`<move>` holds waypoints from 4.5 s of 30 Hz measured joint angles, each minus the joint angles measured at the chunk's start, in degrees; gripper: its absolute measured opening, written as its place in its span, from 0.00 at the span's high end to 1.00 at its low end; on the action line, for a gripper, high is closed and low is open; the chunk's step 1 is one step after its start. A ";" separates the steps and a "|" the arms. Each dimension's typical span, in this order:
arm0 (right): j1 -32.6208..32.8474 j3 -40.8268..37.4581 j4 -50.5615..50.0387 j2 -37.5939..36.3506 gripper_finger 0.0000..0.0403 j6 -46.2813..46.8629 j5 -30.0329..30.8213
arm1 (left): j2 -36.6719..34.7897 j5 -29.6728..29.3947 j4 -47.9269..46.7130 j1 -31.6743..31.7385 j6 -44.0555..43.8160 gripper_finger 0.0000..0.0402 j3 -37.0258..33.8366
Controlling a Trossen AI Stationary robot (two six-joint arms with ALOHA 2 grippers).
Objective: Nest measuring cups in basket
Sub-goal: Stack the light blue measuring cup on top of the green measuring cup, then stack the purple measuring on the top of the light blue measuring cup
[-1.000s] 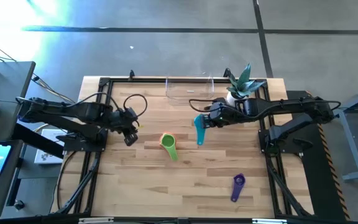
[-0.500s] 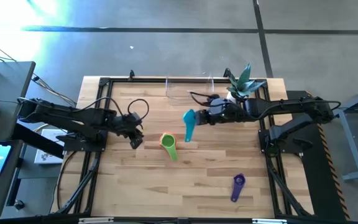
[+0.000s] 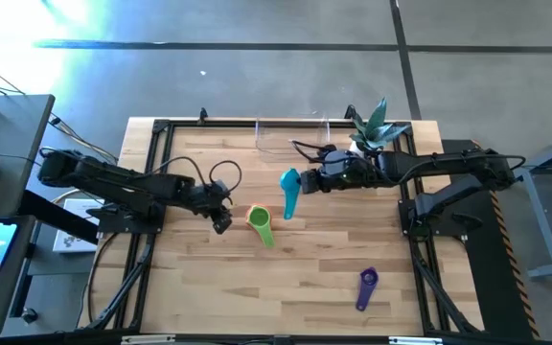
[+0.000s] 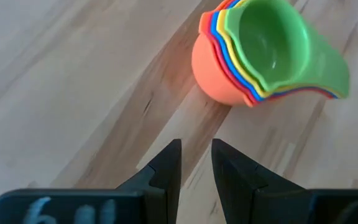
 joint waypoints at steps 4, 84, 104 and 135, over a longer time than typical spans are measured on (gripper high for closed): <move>0.00 0.00 -0.80 0.00 1.00 -0.02 -0.42 | 5.14 0.41 4.71 0.04 -0.15 0.81 0.00; -2.14 -0.02 0.87 20.67 1.00 -5.94 -21.15 | -1.93 5.25 4.68 10.29 2.96 0.81 14.62; -4.52 -0.04 1.25 23.74 1.00 -14.14 -23.53 | -1.84 3.91 4.54 10.27 2.45 0.81 14.64; -4.52 -0.04 1.17 22.95 0.81 -14.27 -23.26 | -1.84 4.24 4.09 10.25 1.64 0.81 14.64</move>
